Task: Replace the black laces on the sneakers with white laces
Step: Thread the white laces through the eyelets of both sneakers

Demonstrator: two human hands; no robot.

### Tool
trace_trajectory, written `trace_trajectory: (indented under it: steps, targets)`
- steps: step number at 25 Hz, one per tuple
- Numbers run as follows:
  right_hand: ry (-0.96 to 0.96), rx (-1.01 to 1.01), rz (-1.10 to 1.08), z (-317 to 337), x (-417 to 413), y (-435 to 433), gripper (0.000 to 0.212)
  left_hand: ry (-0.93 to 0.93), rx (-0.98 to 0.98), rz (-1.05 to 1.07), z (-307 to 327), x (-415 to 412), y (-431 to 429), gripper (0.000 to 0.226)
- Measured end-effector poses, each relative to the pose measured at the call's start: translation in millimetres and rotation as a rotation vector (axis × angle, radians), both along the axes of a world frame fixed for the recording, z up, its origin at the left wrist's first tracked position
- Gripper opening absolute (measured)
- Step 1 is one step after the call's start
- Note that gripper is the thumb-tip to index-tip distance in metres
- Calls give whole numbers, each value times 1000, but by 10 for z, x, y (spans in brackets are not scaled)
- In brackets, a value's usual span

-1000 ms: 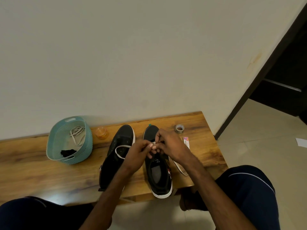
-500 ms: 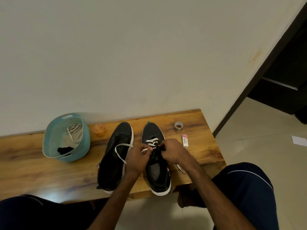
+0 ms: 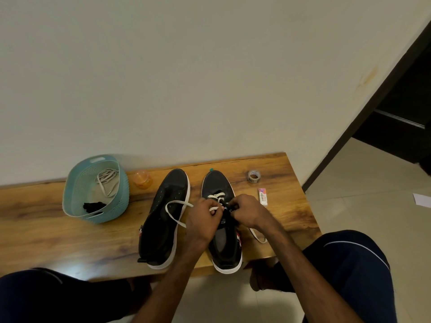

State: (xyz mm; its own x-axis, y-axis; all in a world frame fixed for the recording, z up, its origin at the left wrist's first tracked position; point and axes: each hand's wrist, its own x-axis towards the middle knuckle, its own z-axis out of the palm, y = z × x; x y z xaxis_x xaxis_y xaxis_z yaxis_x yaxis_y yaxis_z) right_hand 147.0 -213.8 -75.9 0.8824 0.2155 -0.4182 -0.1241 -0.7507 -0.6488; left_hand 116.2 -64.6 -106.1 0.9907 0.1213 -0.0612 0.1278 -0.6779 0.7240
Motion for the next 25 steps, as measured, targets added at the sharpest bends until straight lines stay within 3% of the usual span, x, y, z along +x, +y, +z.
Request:
trace_trajectory:
  steps: [4,7,9,11,13,16,17,18,21,23,25]
  targets:
    - [157,241,-155,-49,10,-71,20,-7,60,-9,7,20,-31,8]
    - [81,277,-307,-95,-63,-2,13,-52,81,-44,5,-25,-8,15]
    - [-26,174,-302,-118,-98,58,9,-113,176,-61,-32,-158,22,34]
    - [-146,202,-334,-3,-98,79,10,-125,271,2,-108,-339,46,60]
    - [-158,579,-489,265,-96,3,14,-117,272,129,-175,-471,56,73]
    - [37,1486,-649,722,-170,-333,16,-99,335,193,-167,-494,-22,78]
    - [69,1529,-646,785,-195,-447,15,-83,351,209,-146,-485,-56,78]
    - [52,1354,-630,752,-182,-524,16,-63,338,243,-133,-482,-74,78]
    - [-191,264,-337,335,-140,-408,11,-42,266,342,-151,-534,-61,69]
    - [-196,-15,-84,46,-189,-134,11,-20,252,363,-174,-562,-39,64]
    - [-208,-148,3,-95,-224,83,16,9,236,378,-163,-562,-25,62]
